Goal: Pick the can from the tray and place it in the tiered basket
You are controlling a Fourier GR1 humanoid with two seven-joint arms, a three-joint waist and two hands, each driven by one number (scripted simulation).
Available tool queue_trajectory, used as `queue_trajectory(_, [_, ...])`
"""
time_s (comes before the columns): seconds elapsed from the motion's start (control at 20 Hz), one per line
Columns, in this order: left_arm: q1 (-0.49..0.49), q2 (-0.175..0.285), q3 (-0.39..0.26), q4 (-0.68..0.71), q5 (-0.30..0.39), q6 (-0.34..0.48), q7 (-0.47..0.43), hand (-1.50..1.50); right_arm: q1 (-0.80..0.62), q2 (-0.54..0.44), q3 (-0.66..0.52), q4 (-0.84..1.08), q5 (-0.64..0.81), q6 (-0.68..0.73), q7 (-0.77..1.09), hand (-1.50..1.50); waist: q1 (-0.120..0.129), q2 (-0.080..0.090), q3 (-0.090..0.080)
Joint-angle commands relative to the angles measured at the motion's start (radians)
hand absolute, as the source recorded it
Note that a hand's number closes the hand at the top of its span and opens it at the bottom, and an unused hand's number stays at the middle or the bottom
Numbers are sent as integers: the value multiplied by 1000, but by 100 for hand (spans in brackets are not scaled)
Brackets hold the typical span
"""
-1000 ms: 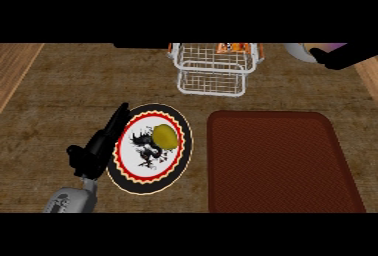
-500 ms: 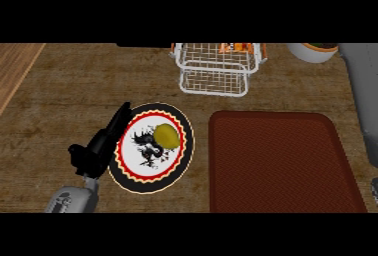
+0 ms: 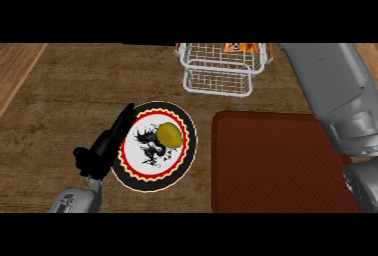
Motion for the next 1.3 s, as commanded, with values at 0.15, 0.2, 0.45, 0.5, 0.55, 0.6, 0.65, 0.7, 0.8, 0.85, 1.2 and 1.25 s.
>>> queue_trajectory(0.15, [-17,31,29,-10,23,-43,24,0,-65,73,-32,183,5,-96,-89,150,4,2,0])
queue_trajectory(0.2, [-60,1,25,8,8,-10,33,0,-88,64,-41,213,3,-85,-97,150,5,5,0])
queue_trajectory(0.45, [0,-16,14,55,-17,-4,-59,0,-88,118,-100,256,-53,-117,-128,150,1,5,0])
queue_trajectory(0.5, [9,6,7,-23,-7,-18,2,0,-153,113,-120,276,-67,-97,-64,150,15,4,0])
queue_trajectory(0.55, [-25,-5,18,8,-3,-11,9,0,-122,109,-127,297,-74,-87,-100,150,10,7,0])
queue_trajectory(0.6, [-51,-10,18,43,-7,-16,-2,0,-174,94,-148,307,-93,-55,-44,150,7,8,0])
queue_trajectory(0.65, [-30,-22,12,25,-20,13,7,0,-154,110,-189,317,-139,-37,25,150,-3,1,0])
queue_trajectory(0.7, [-60,3,29,21,5,-20,40,0,-136,146,-217,330,-165,-83,66,150,-5,1,0])
queue_trajectory(0.8, [-47,-22,3,-27,-16,11,58,0,-134,130,-246,358,-191,-65,82,-150,8,3,1])
queue_trajectory(0.85, [-34,-19,4,13,-22,1,11,0,-181,115,-270,353,-220,-26,137,-150,-4,0,0])
queue_trajectory(1.2, [-3,-22,22,4,-18,7,7,0,-141,124,-305,302,-248,-188,67,-150,-10,-2,0])
queue_trajectory(1.25, [11,2,38,41,5,-36,-33,0,-121,85,-299,283,-235,-212,27,-150,-15,-1,0])
